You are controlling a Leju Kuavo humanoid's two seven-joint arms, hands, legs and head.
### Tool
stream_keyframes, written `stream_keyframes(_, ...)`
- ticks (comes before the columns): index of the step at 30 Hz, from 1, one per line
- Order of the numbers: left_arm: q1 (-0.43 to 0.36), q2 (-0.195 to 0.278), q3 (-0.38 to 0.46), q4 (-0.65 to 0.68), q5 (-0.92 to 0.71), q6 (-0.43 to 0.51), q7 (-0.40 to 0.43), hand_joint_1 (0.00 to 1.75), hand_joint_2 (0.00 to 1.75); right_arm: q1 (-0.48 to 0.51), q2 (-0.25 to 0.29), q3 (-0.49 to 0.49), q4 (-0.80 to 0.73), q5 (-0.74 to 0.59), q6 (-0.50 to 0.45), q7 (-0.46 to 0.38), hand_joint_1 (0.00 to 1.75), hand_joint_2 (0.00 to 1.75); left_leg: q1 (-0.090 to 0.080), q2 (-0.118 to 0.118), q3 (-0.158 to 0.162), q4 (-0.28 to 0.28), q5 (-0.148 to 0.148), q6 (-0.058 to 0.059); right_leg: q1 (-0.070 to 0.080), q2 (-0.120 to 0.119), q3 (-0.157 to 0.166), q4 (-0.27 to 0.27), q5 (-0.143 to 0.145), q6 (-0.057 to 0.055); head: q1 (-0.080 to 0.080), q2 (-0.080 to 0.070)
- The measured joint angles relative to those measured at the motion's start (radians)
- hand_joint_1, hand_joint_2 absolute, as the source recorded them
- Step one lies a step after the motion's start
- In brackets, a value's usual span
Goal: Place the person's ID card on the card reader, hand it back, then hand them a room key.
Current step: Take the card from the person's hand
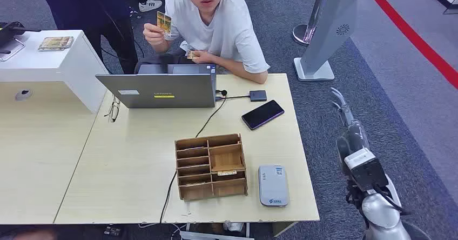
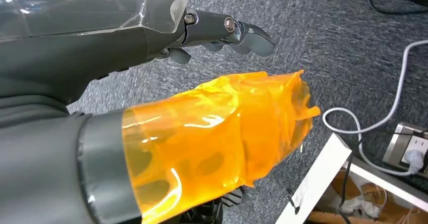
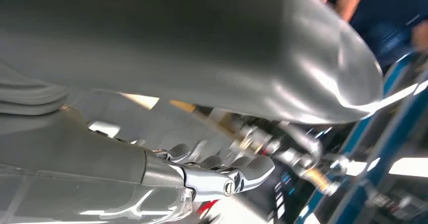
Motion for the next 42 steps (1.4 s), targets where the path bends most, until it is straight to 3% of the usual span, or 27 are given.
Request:
stream_keyframes(17,0.013,0.004,0.041,0.0,0.026,0.001,-0.019,0.0,0.0,0.059,-0.02,0.292,-0.111,-0.167,0.161,-0.031,0.0,0.0,0.0,0.0,0.0,0.0,0.0,0.0,0.0,0.0,0.0,0.0,0.0,0.0,0.0,0.0)
stream_keyframes(26,0.021,0.005,0.055,0.0,0.037,0.003,-0.026,0.0,0.0,0.05,-0.02,0.409,-0.114,-0.193,0.172,-0.024,0.0,0.0,0.0,0.0,0.0,0.0,0.0,0.0,0.0,0.0,0.0,0.0,0.0,0.0,0.0,0.0)
stream_keyframes(32,0.022,0.005,0.059,0.0,0.038,0.003,-0.028,0.0,0.0,-0.002,-0.033,0.462,-0.113,-0.088,0.082,-0.02,0.0,0.0,0.0,0.0,0.0,0.0,0.0,0.0,0.0,0.0,0.0,0.0,0.0,0.0,0.0,0.0)
stream_keyframes(42,0.018,0.003,0.059,0.0,0.016,0.002,-0.017,0.0,0.0,-0.19,-0.055,0.572,-0.087,0.163,-0.054,0.062,0.0,0.0,0.0,0.001,0.0,0.0,0.001,-0.001,0.0,0.001,0.0,0.0,0.001,0.0,0.0,0.0)
